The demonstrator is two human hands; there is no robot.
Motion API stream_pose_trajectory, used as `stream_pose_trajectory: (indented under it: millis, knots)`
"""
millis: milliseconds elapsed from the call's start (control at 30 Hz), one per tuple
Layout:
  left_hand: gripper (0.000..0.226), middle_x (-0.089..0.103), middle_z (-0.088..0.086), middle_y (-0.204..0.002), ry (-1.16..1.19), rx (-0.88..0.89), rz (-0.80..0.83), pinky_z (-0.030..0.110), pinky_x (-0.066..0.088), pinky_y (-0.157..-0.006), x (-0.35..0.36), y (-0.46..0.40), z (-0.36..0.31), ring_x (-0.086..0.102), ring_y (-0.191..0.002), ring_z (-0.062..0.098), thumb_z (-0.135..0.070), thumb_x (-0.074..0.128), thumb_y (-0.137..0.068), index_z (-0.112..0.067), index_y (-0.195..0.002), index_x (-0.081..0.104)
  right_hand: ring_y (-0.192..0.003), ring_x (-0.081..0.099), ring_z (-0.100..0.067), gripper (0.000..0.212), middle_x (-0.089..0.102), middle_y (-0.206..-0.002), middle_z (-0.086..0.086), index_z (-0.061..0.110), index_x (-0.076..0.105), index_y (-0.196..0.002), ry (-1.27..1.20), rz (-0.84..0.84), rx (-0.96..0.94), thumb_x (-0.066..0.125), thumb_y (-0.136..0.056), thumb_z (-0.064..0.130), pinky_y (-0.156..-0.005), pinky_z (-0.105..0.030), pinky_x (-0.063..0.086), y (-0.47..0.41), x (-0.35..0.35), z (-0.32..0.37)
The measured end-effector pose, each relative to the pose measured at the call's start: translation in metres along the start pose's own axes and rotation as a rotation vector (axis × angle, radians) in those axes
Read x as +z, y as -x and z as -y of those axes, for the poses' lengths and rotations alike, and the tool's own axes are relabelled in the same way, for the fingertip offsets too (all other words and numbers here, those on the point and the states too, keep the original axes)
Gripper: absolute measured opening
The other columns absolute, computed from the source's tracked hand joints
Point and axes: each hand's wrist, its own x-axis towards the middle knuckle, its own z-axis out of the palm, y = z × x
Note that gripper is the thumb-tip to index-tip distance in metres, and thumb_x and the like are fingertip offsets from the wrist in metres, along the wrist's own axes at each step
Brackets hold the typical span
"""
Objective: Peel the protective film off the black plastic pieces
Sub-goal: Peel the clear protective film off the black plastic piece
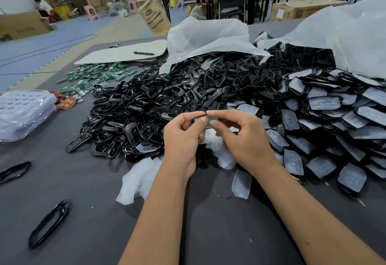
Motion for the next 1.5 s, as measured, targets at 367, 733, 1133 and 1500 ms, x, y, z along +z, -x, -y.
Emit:
stream_pose_trajectory:
  millis: [367,733,1133,1500]
  knots:
    - [0.037,0.065,0.006,-0.073,0.248,-0.176,0.138,0.015,0.046,-0.052,-0.001,0.001,-0.014,0.054,-0.057,0.009,-0.042,0.069,-0.089,-0.011,-0.069,0.075,-0.093,0.062,-0.009,0.009,0.062,-0.105,0.000,0.012,0.082,-0.099,0.030,-0.066,-0.073,0.077,-0.093,0.016,-0.075,-0.015,0.048,0.000,0.001,-0.002]
    - [0.015,0.061,0.013,-0.092,0.066,-0.069,0.094,0.022,0.053,-0.062,0.001,0.001,-0.004,0.057,-0.069,0.010,-0.014,0.062,-0.103,-0.011,-0.091,0.071,-0.071,0.060,-0.004,0.018,0.068,-0.095,0.007,0.016,0.081,-0.098,-0.343,0.025,0.200,0.066,-0.100,0.007,-0.058,-0.013,0.044,-0.002,-0.006,0.001]
    - [0.019,0.065,0.006,-0.081,-0.024,-0.080,0.065,0.019,0.050,-0.054,0.005,0.001,-0.004,0.055,-0.064,0.008,-0.017,0.059,-0.106,-0.010,-0.091,0.068,-0.076,0.066,-0.011,0.039,0.068,-0.083,0.002,0.013,0.074,-0.122,-0.550,0.060,0.277,0.068,-0.091,-0.011,-0.074,-0.019,0.056,-0.002,-0.008,-0.006]
    - [0.024,0.061,0.006,-0.072,-0.082,-0.009,0.136,0.022,0.048,-0.058,0.004,0.001,-0.002,0.053,-0.060,0.011,-0.023,0.059,-0.106,-0.007,-0.089,0.064,-0.079,0.070,-0.009,0.038,0.072,-0.080,0.005,0.008,0.073,-0.121,-0.571,-0.044,0.269,0.070,-0.089,-0.012,-0.073,-0.019,0.056,-0.001,-0.005,-0.007]
